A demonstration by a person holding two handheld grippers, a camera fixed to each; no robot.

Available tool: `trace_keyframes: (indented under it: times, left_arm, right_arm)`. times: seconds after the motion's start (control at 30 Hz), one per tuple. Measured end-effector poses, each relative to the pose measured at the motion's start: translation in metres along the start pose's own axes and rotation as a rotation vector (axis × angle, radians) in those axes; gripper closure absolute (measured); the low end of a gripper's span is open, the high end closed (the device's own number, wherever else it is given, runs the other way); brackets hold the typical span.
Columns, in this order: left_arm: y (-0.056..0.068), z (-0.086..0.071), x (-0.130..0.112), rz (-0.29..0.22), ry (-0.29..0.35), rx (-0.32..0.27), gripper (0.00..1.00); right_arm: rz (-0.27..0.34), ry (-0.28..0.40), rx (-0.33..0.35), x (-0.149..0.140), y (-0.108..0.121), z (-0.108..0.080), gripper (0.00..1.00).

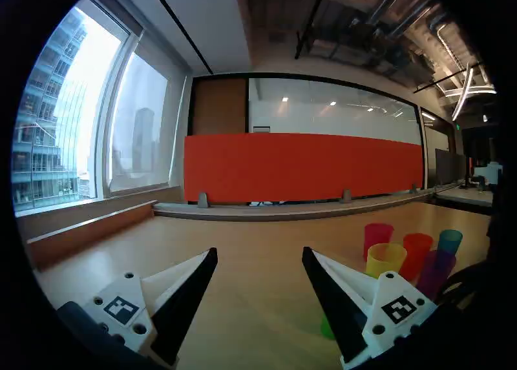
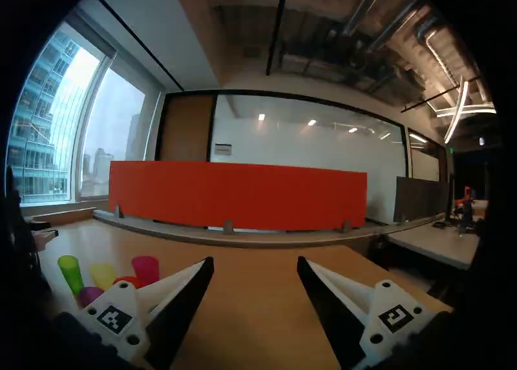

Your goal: Pour water

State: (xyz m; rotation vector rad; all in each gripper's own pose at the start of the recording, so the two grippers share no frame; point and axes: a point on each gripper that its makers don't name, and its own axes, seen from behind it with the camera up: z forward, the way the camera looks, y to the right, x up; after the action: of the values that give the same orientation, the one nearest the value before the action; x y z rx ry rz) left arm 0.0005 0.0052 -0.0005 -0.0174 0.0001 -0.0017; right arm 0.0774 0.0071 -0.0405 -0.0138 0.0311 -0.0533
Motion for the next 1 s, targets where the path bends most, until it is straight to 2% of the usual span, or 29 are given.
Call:
trace_keyframes:
  times: [0.3, 0.47, 1.0]
  left_arm:
    - [0.000, 0.000, 0.000, 0.001, 0.000, 0.000, 0.02]
    - [0.000, 0.000, 0.000, 0.000, 0.000, 0.000, 0.02]
    - [0.000, 0.000, 0.000, 0.001, 0.000, 0.000, 0.03]
  right_arm:
    - [0.013, 0.018, -0.001, -0.003, 0.008, 0.000, 0.00]
    - [0.028, 0.011, 0.017, -0.014, 0.003, 0.005, 0.00]
    - [0.063, 0.050, 0.000, -0.033, -0.004, 0.035, 0.00]
